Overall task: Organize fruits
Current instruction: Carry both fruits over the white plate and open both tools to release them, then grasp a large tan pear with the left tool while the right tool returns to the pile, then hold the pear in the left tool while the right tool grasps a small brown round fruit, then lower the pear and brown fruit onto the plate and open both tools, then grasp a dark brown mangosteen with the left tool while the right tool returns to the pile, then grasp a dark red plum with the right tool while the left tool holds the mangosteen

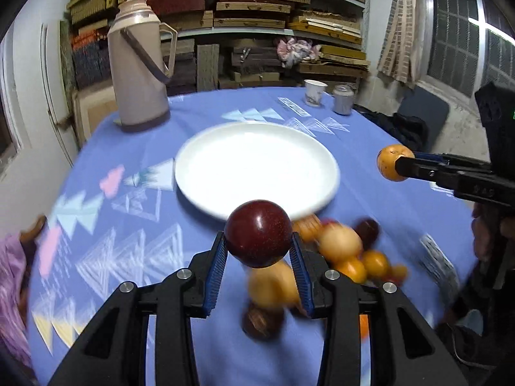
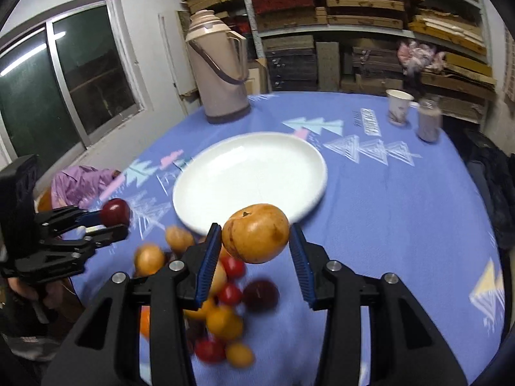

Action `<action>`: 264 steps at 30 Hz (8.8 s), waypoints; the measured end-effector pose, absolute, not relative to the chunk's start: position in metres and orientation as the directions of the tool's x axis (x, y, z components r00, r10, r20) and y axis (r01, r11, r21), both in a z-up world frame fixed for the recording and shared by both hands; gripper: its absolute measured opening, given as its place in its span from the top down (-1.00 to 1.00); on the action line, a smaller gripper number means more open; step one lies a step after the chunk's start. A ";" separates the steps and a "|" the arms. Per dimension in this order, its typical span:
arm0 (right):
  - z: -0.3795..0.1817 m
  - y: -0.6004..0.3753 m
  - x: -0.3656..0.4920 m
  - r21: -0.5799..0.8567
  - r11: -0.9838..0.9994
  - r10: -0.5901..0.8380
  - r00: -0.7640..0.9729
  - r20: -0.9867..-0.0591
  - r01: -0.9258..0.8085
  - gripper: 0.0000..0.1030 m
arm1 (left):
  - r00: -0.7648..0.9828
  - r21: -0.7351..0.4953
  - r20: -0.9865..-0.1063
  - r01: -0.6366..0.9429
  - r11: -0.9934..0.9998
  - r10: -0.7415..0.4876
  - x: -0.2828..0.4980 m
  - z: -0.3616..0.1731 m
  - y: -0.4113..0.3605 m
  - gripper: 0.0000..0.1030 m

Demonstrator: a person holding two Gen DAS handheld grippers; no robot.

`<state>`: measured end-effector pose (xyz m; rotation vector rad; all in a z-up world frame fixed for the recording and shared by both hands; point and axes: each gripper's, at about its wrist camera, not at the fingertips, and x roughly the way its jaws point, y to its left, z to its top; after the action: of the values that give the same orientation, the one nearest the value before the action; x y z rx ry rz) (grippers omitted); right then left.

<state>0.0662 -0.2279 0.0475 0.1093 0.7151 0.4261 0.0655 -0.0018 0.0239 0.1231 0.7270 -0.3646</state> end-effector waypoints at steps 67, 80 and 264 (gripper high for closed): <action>-0.023 -0.242 0.014 0.313 0.929 0.364 0.648 -0.669 -0.198 -0.91 | 0.549 -0.197 -0.768 0.288 0.937 -0.330 0.075 -0.029 0.003 -0.07; -0.027 -0.232 0.010 0.083 0.977 0.197 0.671 -0.715 -0.198 -0.91 | 0.530 -0.245 -0.769 0.274 0.930 -0.358 0.074 -0.033 0.005 0.09; -0.037 -0.215 0.053 0.170 0.959 0.274 0.594 -0.757 -0.225 -0.06 | 0.551 -0.019 -0.814 0.292 0.956 -0.184 0.048 -0.058 0.009 0.17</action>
<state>0.0532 -0.2153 -0.0373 0.0589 0.8892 0.2898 0.0477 0.0094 -0.0582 0.1232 0.9464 -0.2825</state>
